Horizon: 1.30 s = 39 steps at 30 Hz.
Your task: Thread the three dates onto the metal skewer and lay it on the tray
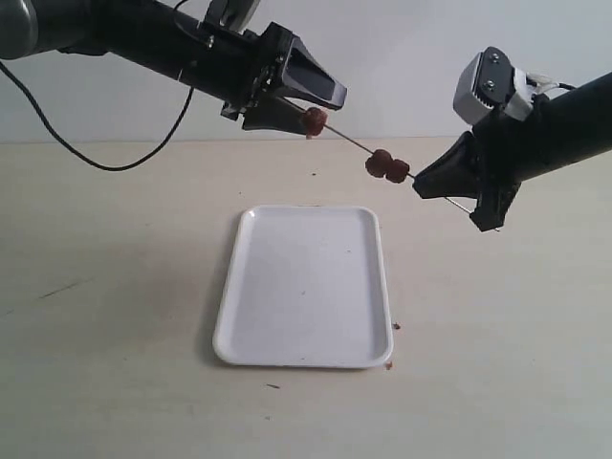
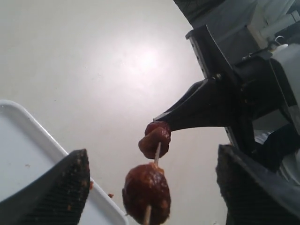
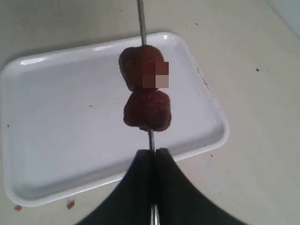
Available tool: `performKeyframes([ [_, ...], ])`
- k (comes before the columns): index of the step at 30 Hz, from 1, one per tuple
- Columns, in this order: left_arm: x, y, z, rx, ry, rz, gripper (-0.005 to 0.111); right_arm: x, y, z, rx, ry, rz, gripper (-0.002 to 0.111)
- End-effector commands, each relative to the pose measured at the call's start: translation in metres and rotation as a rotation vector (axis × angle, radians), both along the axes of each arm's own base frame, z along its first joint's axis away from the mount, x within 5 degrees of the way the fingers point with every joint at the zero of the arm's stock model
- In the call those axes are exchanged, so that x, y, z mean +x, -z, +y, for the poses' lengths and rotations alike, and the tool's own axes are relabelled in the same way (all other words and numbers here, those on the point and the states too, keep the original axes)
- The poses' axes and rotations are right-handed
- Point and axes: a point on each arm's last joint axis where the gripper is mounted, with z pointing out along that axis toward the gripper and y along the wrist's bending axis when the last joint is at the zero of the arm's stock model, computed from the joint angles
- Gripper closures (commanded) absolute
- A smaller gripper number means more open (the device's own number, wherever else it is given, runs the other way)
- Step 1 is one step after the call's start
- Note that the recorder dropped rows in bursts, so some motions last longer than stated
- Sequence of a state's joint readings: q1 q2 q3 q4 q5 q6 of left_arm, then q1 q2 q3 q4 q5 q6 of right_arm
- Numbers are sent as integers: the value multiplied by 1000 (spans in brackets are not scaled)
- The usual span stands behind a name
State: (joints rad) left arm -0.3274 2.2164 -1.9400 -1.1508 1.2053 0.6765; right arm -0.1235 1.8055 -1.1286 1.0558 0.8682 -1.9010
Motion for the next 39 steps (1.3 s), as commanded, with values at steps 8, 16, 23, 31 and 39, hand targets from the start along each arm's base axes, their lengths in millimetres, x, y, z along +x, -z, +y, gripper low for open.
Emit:
performKeyframes([
  [8,4,-11,19,25,-51,30,25,0,14,-20,-193,-41,-29,108],
  [16,5,-11,18,30,-54,1,25,-2,13,-18,-171,-54,-16,108],
  [23,3,-10,18,38,-36,8,46,-1,12,-17,-143,-43,-15,108],
  [31,3,-10,18,32,-39,17,72,-2,11,-15,-118,-44,-10,108],
  [39,3,-10,17,22,-66,69,62,1,12,-19,-170,-15,-32,108],
])
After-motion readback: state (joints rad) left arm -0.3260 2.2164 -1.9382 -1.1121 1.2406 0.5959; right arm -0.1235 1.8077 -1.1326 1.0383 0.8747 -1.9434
